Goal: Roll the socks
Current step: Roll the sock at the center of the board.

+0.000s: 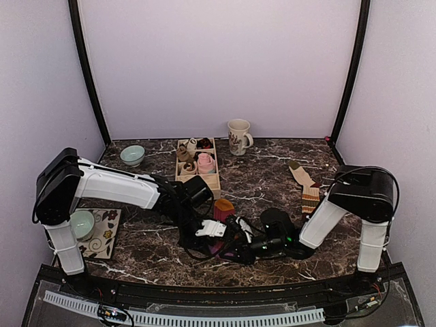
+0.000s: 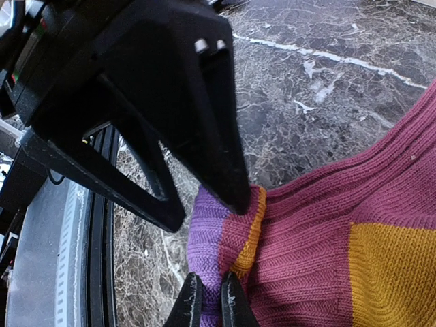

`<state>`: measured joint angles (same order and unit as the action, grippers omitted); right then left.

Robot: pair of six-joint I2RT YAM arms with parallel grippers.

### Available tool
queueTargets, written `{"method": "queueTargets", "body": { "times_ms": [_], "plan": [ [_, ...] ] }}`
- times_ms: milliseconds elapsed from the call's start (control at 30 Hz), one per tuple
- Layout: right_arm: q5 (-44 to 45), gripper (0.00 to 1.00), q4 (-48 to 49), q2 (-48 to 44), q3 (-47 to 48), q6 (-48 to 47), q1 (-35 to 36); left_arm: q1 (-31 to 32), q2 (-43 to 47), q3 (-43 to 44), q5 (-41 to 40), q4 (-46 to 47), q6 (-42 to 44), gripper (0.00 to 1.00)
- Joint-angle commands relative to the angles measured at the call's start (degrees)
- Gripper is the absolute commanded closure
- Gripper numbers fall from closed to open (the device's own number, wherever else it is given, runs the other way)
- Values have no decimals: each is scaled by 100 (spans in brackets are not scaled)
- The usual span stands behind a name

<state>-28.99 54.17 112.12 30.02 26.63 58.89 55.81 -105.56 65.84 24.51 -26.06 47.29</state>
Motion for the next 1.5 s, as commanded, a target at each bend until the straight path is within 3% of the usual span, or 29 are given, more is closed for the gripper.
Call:
{"method": "queueTargets", "body": {
  "times_ms": [0, 200, 367, 600, 633, 700, 733, 1033, 1267, 1467],
  "plan": [
    [-11, 100, -1566, 584, -378, 262, -62, 43, -101, -59, -157, 404, -104, 63],
    [31, 100, -1567, 589, -396, 302, -88, 87, -201, -51, -70, 254, -9, 71],
    [133, 97, -1255, 432, -522, 438, -106, 88, -413, 33, 27, 102, -38, 97],
    [793, 72, -493, -560, -1133, 337, -93, 10, -801, 213, 342, -365, -48, 100],
    [914, 66, -369, -715, -1224, 284, -72, -30, -889, 320, 445, -517, -68, 100],
    [1153, 40, -153, -1102, -1452, 114, 17, -96, -1053, 535, 628, -812, -60, 100],
    [1312, 37, -219, -1284, -1500, -11, 85, -127, -1136, 637, 698, -954, -35, 100],
    [2926, 37, -2129, -2977, -1090, -2053, 1040, -447, -1971, 1665, 1537, -2300, 161, 100],
    [3784, 38, -3199, -2877, -387, -3496, 1843, -488, -2457, 2155, 1671, -2913, 288, 100],
    [3847, 39, -3426, -2481, 109, -4354, 1889, -484, -2641, 2283, 1664, -3054, 294, 100]
  ]
}}
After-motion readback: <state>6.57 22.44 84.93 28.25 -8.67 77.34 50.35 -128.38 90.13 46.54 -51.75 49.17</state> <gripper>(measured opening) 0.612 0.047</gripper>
